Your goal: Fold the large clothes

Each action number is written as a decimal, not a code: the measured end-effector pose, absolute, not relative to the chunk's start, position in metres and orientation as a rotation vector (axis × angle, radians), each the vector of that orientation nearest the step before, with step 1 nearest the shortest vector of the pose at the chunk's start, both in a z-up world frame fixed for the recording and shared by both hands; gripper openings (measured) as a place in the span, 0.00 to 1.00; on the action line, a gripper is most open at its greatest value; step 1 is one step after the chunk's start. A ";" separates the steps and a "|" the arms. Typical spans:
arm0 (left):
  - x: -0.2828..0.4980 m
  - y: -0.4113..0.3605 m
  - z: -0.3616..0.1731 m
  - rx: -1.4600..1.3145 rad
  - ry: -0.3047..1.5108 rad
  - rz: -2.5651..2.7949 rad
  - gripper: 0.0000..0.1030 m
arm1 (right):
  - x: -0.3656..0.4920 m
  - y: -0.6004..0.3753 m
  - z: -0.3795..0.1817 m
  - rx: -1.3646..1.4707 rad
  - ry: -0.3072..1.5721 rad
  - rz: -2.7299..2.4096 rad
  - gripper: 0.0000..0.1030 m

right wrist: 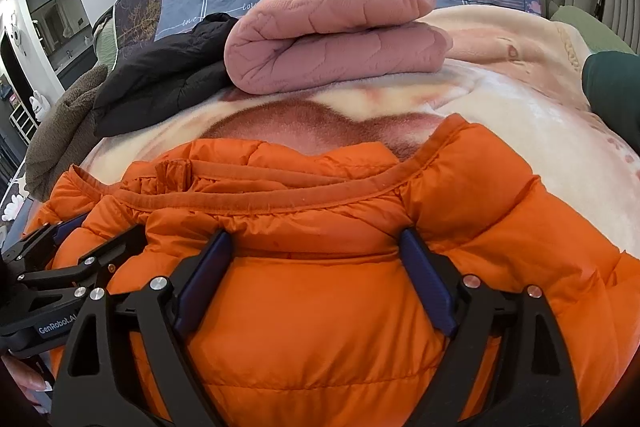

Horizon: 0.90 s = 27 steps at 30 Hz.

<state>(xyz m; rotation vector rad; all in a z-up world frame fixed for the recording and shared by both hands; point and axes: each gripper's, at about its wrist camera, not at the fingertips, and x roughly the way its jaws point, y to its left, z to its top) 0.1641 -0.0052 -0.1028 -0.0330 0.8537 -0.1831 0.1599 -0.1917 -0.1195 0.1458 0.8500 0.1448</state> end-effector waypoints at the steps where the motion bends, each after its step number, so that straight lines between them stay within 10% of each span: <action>1: 0.164 -0.006 -0.103 -0.032 0.854 -0.183 0.84 | 0.160 -0.192 -0.119 0.146 0.850 0.145 0.85; 27: 0.170 -0.010 -0.107 0.001 0.883 -0.173 0.86 | 0.164 -0.185 -0.122 0.112 0.864 0.132 0.87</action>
